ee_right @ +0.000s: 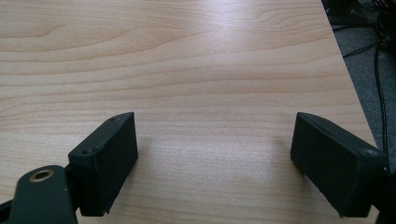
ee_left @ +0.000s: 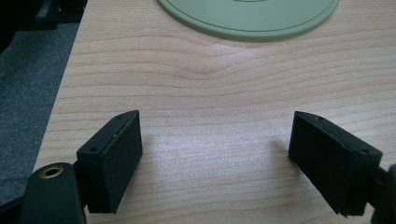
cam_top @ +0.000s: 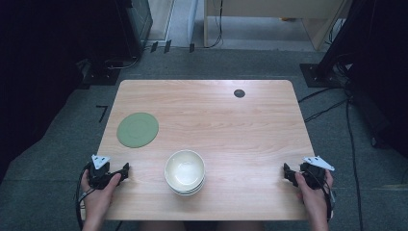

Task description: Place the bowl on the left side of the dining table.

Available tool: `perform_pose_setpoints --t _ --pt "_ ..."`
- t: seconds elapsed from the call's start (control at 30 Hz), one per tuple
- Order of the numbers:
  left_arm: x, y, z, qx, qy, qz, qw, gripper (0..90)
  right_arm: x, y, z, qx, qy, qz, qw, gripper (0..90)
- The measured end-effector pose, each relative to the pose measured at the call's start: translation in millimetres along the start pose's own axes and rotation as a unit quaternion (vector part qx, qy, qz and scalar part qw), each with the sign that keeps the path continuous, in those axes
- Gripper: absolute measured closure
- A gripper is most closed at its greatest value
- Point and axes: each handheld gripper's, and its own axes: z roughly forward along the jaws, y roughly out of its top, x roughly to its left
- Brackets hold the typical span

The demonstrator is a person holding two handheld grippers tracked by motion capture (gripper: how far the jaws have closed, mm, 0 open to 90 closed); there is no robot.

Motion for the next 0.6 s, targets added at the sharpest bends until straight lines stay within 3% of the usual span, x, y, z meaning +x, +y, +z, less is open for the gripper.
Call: perform_pose_setpoints --t 0.13,0.2,0.23,0.3,0.43,0.6 --pt "0.1 0.6 -0.9 0.005 0.002 -0.002 1.0 17.1 -0.1 0.0 0.0 0.0 0.0 -0.001 1.0 14.5" --pt "0.4 1.9 -1.8 0.006 -0.008 -0.011 0.9999 17.2 -0.2 0.1 0.1 0.0 0.0 0.0 1.0 14.4" --pt "0.8 3.1 -2.9 0.006 -0.024 -0.021 0.9995 17.2 -0.2 0.3 0.1 0.001 0.0 0.001 1.0 14.1" --pt "-2.3 8.9 -8.5 -0.008 -0.041 -0.032 0.9986 17.2 0.8 1.5 0.3 0.0 0.002 0.009 1.0 16.0" --pt "-7.4 15.8 -15.2 -0.021 -0.055 -0.031 0.9978 17.1 5.4 4.3 -0.9 -0.005 0.011 0.014 0.9998 16.2" --pt "-17.8 24.0 -23.7 -0.031 -0.066 -0.026 0.997 17.1 23.2 15.5 -11.1 -0.036 0.023 0.011 0.999 16.1"
